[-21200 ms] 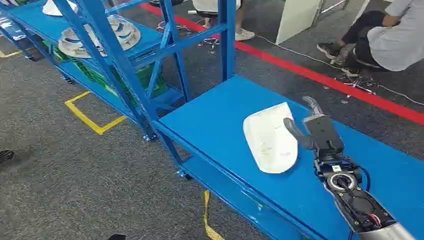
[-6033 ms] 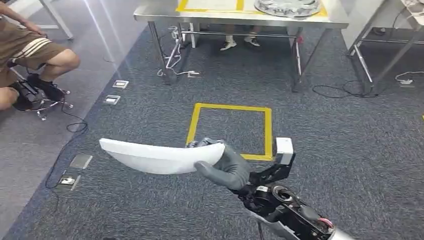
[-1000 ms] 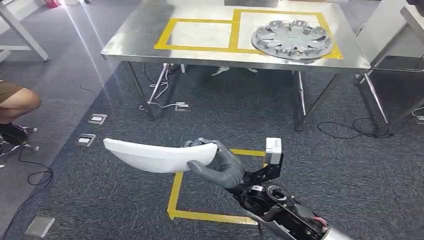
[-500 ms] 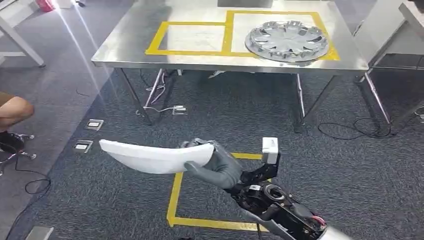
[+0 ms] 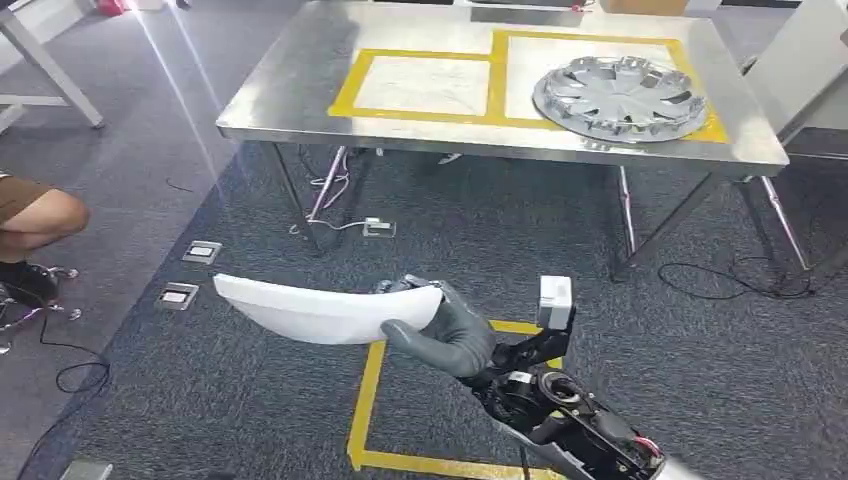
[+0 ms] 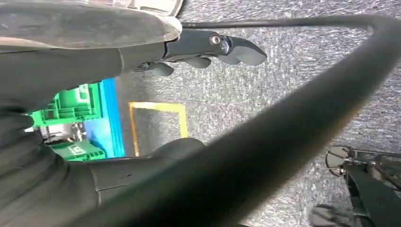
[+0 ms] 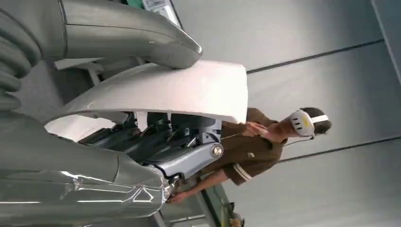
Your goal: Take the parts from the cabinet and place them on the table.
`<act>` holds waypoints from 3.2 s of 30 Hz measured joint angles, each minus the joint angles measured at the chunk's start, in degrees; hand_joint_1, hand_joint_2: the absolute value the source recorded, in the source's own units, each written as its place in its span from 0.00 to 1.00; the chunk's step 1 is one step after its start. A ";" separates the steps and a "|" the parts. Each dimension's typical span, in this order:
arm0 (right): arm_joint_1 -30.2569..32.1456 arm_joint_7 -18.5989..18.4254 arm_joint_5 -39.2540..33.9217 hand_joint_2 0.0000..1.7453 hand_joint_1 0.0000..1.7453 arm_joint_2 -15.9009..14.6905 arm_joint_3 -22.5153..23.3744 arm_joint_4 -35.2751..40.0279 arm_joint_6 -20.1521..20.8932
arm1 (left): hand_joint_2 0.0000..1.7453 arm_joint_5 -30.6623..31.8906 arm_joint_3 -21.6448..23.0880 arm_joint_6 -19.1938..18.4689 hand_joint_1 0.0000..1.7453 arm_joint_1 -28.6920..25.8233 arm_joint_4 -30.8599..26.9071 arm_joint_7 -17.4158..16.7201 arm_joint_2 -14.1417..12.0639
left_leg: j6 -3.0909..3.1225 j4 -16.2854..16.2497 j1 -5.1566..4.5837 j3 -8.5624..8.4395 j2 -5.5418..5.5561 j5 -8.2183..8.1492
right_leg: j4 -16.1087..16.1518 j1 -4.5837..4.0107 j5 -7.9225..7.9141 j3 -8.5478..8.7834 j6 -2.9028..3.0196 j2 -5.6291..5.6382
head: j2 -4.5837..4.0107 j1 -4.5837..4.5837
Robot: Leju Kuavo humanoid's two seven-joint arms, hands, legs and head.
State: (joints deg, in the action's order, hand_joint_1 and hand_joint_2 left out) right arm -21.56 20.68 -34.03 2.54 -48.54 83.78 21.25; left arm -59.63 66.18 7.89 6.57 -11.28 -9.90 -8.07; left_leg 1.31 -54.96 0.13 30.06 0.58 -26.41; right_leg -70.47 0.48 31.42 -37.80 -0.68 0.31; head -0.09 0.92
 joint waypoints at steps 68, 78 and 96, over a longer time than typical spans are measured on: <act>-0.50 0.68 -1.05 1.00 0.75 0.00 0.00 -1.64 -2.71 | 1.00 -0.24 -0.26 0.20 0.00 0.09 0.00 -0.68 0.17 | -2.43 0.74 0.79 -2.15 -1.27 -1.80 | 14.42 -0.86 -6.42 5.48 1.36 0.30 | 0.00 1.00; -1.09 0.70 -1.29 1.00 0.75 0.07 -0.31 -1.66 -1.68 | 1.00 -1.27 -0.26 0.87 0.00 -0.12 0.00 -0.87 0.07 | -2.83 -4.74 0.87 6.14 -0.95 3.53 | 15.84 -0.55 -3.88 9.99 2.50 0.74 | 0.00 -2.01; -3.02 1.36 -2.27 1.00 0.75 0.15 -2.29 -2.84 -1.46 | 1.00 -1.79 -0.55 1.20 0.00 -0.09 0.02 -0.87 -0.02 | -2.17 0.71 0.90 -1.49 -0.73 -1.21 | 13.96 0.23 -6.46 5.69 -0.49 -0.26 | 0.00 1.06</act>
State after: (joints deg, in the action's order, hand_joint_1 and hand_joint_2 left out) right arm -24.57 22.03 -36.30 2.69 -50.84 80.94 19.78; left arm -61.42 65.64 9.09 6.47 -11.26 -10.78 -8.09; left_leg -0.86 -54.25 1.03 28.57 -0.15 -27.61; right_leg -56.51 0.71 24.96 -32.11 -1.17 0.06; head -0.09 1.98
